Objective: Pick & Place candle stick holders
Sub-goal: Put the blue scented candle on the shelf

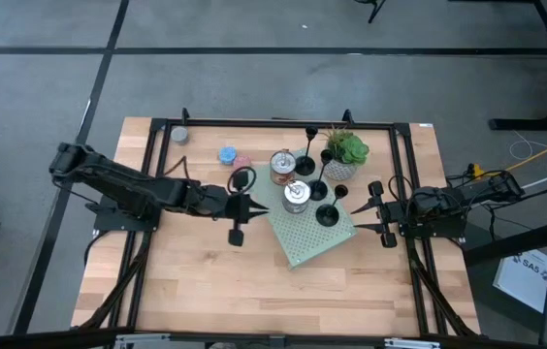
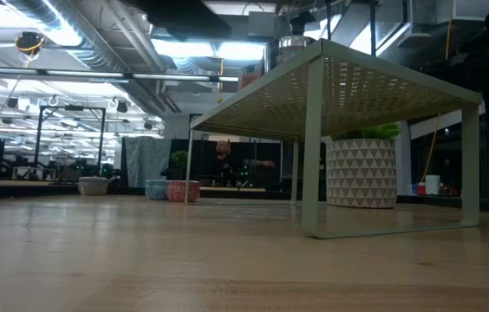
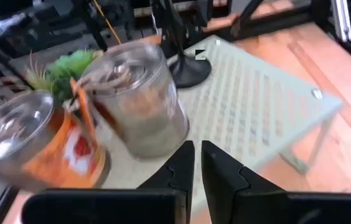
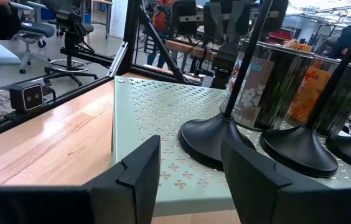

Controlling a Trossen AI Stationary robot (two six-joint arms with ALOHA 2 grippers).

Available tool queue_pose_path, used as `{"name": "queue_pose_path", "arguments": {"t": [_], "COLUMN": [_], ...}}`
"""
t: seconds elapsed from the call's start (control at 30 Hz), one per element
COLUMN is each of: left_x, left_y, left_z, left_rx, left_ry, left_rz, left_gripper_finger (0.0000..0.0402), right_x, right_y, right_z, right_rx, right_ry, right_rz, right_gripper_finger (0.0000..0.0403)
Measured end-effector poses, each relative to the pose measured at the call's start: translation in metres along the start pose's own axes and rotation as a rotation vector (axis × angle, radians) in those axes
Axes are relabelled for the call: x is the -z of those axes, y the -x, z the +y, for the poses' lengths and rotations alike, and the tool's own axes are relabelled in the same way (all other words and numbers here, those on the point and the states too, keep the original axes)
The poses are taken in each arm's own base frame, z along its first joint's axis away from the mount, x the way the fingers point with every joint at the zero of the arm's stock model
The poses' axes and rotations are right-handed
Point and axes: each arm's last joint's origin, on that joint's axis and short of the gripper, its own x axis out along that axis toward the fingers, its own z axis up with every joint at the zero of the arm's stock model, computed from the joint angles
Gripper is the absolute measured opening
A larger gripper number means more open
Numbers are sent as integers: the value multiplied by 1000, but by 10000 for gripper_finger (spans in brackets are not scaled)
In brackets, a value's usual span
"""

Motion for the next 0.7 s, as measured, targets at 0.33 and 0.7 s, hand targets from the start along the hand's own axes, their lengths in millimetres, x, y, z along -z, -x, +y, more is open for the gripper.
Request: {"name": "queue_pose_path", "arguments": {"t": [0.33, 0.7], "left_x": [1, 48], "left_y": [41, 53], "left_z": [2, -1], "left_rx": [-52, -148], "left_ry": [57, 160], "left_rz": [82, -15], "left_gripper_finger": [10, 3], "right_x": [0, 0], "right_y": [0, 0], "right_z": [0, 0], "right_rx": [0, 0], "right_ry": [0, 0], "right_rz": [0, 0], "right_gripper_finger": [172, 172]}}
